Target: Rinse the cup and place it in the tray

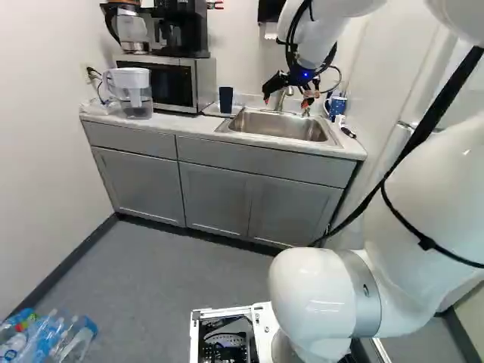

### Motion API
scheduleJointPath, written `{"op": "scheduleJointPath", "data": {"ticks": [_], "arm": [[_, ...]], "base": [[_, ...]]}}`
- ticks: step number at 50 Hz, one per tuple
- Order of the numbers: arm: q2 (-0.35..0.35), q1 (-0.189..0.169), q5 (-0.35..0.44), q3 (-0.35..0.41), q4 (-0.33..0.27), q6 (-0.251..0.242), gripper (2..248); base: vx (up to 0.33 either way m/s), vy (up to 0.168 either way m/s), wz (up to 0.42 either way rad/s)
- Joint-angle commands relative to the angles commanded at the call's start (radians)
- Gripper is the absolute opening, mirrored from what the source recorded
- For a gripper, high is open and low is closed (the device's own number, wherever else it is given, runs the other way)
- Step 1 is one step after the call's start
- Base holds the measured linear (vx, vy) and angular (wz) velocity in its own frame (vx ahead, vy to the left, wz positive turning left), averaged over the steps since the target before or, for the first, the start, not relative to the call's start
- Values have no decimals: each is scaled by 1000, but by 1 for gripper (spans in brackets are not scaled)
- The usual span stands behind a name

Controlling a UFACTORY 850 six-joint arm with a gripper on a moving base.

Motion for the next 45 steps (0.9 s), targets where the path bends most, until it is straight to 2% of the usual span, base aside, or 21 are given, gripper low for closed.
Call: {"op": "scheduleJointPath", "data": {"ticks": [29, 45], "arm": [[0, 0, 0, 0, 0, 0, 247], [0, 0, 0, 0, 0, 0, 247]], "base": [[-201, 57, 16], [-130, 42, 13]]}}
